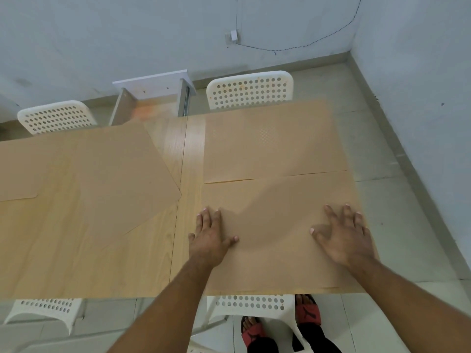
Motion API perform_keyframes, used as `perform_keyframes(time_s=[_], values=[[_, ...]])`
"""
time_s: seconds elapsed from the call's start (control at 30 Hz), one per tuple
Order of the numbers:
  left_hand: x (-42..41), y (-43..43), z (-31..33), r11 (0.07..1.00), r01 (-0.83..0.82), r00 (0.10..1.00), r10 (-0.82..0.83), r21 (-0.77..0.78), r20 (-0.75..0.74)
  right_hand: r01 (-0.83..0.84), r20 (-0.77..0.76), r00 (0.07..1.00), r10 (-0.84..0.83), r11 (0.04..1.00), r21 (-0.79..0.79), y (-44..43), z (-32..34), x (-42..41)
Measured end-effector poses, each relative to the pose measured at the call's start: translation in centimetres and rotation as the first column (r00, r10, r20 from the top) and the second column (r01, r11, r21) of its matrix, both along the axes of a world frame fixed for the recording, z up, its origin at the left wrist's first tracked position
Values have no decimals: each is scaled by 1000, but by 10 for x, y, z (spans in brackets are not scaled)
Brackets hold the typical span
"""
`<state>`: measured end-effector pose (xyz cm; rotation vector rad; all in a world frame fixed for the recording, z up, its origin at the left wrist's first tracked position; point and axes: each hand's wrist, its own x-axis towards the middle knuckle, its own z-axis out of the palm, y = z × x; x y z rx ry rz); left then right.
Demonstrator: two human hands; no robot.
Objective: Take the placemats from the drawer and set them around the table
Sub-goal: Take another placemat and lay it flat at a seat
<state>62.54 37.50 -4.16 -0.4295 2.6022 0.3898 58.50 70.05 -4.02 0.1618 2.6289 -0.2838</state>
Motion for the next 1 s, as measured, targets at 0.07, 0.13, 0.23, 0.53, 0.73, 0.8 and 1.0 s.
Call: perform_keyframes(time_s=[0.07,0.13,0.23,0.53,0.73,0.8,1.0], values=[[-1,1,1,1000,-2,1000,2,-2,5,2,-1,1000,-2,1000,-1,0,0,0],[-2,2,1,1000,-2,1000,2,-1,7,0,-6,1000,0,1000,3,0,0,1],[-2,1,2,1000,-2,1000,2,-2,8,-3,-8,1000,3,1000,4,-1,0,2],[-2,0,2,1000,-10,1000,10,14,11,5,11,1000,-5,1000,7,-2,1,0],[-2,-2,6,999,-7,1000,7,44,-8,9,-6,1000,-9,1000,6,-2,4,1],[0,1,9,999,3,999,-2,35,-35,11,-34,999,-11,1000,6,-1,6,2],[-6,53,19,994,94,974,-80,54,-210,6,-124,992,-9,1000,-31,2,11,-17]])
